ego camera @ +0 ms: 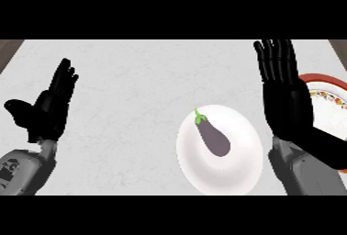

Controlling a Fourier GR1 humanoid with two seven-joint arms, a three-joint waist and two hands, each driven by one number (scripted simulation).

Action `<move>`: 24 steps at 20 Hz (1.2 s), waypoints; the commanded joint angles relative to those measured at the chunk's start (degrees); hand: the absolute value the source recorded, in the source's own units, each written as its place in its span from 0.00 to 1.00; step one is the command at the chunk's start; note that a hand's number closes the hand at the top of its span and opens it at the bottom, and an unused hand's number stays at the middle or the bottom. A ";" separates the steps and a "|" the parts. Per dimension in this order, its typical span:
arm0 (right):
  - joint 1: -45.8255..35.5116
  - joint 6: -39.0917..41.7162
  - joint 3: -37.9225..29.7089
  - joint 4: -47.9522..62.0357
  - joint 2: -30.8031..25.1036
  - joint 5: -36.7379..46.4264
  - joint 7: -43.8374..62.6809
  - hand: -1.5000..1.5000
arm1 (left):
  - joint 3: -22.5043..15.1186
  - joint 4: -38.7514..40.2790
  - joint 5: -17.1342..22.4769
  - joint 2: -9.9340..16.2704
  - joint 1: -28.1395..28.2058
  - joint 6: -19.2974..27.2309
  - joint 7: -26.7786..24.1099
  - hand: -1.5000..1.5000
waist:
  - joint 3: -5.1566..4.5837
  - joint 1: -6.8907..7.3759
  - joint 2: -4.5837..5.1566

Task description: Pick the eggplant from the plate and place it in the plate

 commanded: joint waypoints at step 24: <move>-28.72 75.65 18.43 55.80 -12.40 -9.41 17.74 0.00 | -2.60 8.09 2.61 -2.42 0.35 -9.67 1.32 0.50 | 2.19 2.95 0.49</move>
